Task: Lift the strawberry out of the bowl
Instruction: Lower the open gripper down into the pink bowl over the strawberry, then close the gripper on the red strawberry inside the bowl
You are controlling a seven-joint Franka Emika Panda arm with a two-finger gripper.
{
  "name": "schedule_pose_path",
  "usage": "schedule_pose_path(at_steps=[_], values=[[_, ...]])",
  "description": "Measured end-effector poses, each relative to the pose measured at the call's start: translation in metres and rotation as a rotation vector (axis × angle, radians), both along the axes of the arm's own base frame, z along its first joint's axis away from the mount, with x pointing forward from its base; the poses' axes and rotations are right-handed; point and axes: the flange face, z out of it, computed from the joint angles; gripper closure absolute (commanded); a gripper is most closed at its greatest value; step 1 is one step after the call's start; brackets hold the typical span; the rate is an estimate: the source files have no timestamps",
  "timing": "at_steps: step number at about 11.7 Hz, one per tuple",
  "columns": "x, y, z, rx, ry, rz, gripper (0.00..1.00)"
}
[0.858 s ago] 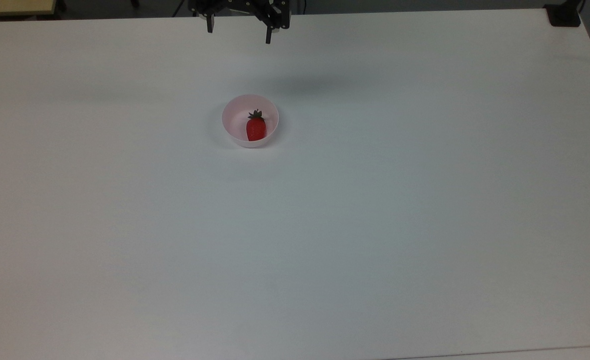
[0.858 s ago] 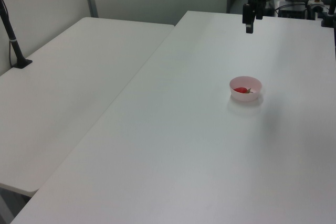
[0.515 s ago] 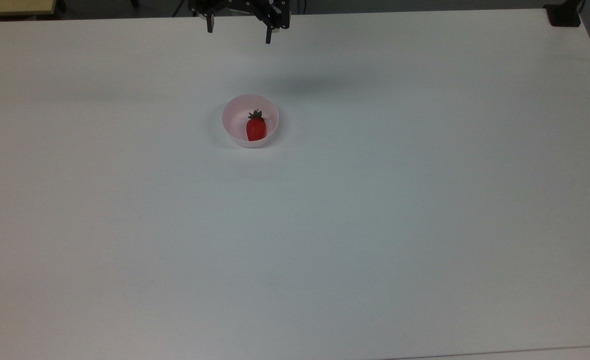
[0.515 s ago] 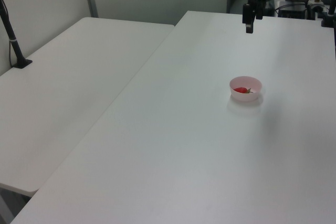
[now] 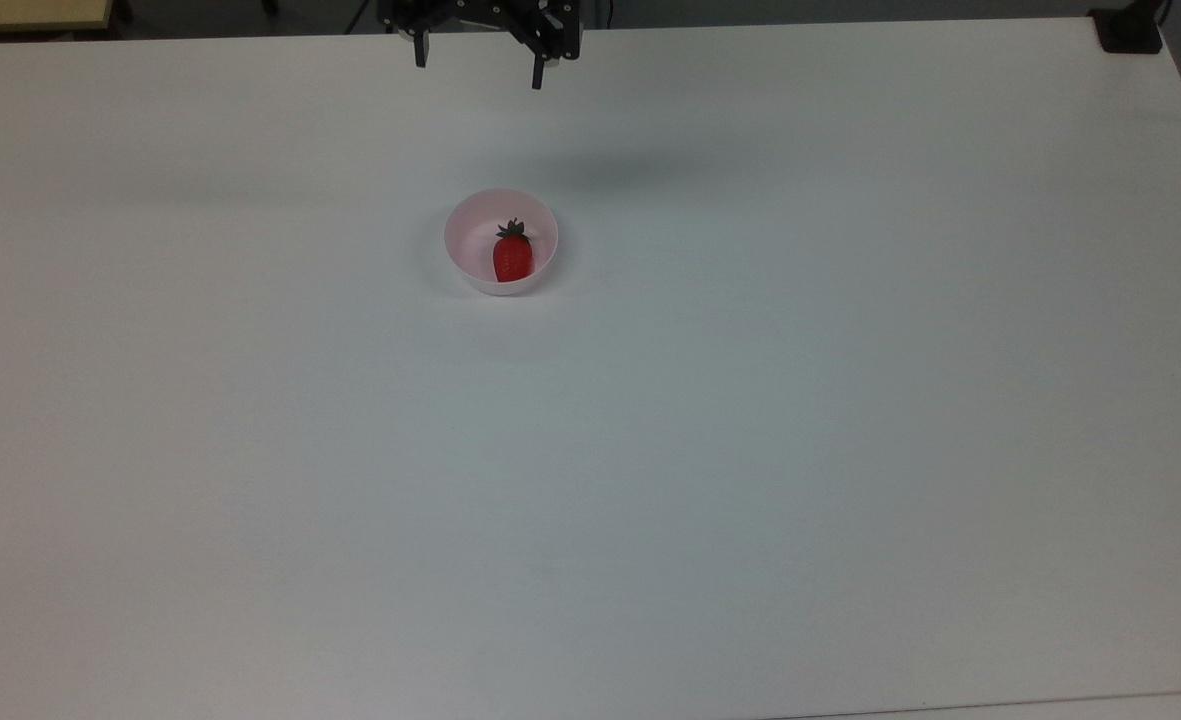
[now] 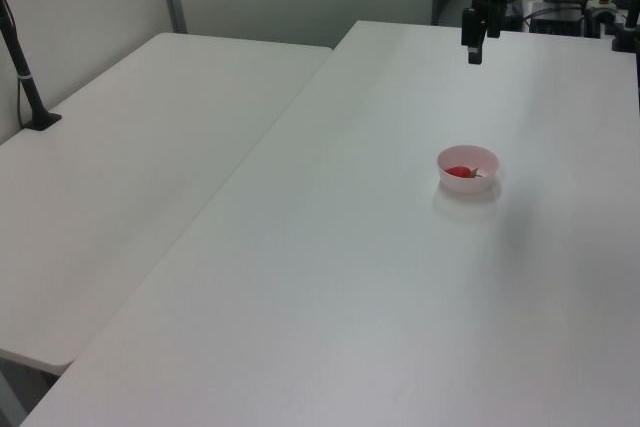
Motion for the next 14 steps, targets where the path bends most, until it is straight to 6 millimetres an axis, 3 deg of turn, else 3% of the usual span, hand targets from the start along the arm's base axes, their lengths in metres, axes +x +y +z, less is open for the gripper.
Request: schedule_pose_path(at_steps=[3, 6, 9, 14], values=[[0.009, -0.012, -0.021, -0.002, 0.039, -0.014, 0.02], [0.026, -0.024, -0.066, -0.002, 0.113, -0.019, 0.15], [0.036, -0.023, -0.110, 0.028, 0.158, -0.096, 0.18], [0.035, -0.019, -0.193, 0.038, 0.137, -0.294, 0.31]])
